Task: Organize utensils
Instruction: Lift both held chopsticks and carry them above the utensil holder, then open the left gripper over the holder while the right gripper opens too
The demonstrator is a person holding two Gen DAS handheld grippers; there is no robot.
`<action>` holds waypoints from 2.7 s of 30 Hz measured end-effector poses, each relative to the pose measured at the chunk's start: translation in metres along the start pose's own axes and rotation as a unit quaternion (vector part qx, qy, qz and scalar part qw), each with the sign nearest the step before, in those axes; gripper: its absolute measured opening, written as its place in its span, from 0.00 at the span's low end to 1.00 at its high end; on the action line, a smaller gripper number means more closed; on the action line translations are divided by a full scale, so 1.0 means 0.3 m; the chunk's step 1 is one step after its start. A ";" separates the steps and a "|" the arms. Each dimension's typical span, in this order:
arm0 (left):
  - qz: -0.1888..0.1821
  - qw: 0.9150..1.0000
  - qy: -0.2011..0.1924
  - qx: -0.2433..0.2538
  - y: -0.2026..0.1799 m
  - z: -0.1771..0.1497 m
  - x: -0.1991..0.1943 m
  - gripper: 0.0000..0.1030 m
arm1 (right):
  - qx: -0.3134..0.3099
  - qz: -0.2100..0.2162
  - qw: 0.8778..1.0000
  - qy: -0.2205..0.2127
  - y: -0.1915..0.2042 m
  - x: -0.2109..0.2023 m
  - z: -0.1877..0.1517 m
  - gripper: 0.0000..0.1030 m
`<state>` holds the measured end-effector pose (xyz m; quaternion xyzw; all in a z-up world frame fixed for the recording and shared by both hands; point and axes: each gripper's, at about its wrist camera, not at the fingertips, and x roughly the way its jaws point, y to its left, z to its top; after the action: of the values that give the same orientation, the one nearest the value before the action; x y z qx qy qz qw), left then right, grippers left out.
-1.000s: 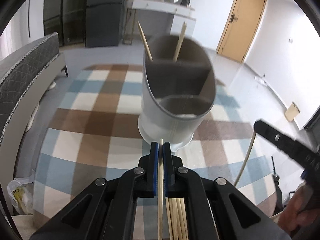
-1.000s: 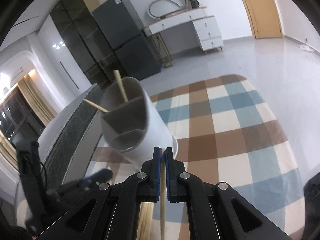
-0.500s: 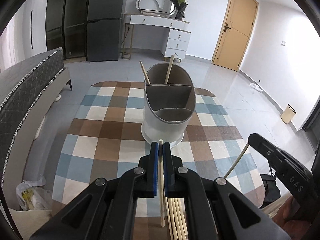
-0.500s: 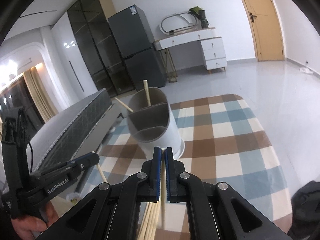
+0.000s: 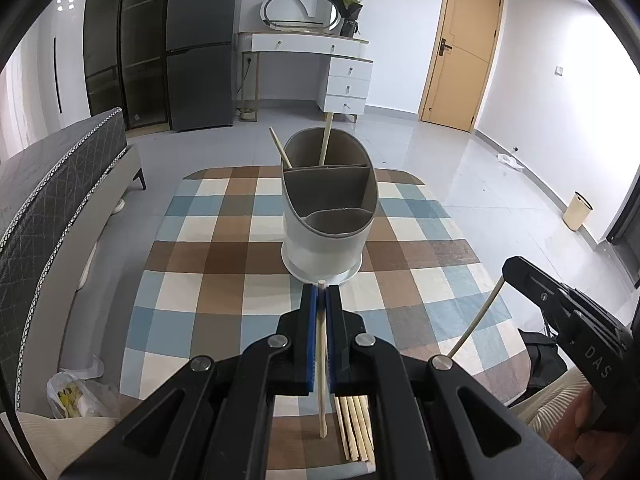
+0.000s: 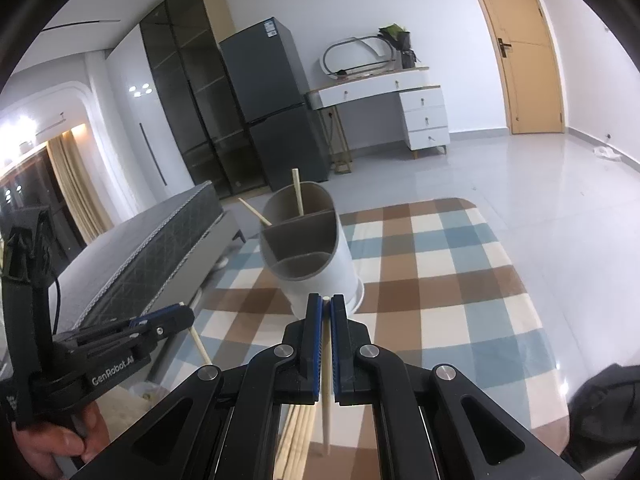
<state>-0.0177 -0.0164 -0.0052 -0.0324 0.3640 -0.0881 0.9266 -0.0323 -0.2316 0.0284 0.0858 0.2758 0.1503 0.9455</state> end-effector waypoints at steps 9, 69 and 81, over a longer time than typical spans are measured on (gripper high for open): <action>-0.004 1.000 -0.008 0.020 0.000 0.017 -0.037 0.00 | 0.005 -0.003 1.000 -0.007 -0.004 -0.011 0.013 0.03; -0.066 0.985 -0.102 -0.125 0.240 0.587 0.160 0.00 | -0.225 0.053 0.971 -0.061 0.294 0.484 0.538 0.03; -0.075 0.992 -0.018 -0.103 0.231 0.562 0.180 0.32 | -0.169 0.046 0.984 -0.020 0.208 0.469 0.438 0.47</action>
<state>0.1457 0.0409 0.0736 -0.1566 0.3513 -0.1186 0.9154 0.1378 -0.1367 0.0833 -0.0598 0.2235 0.2369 0.9436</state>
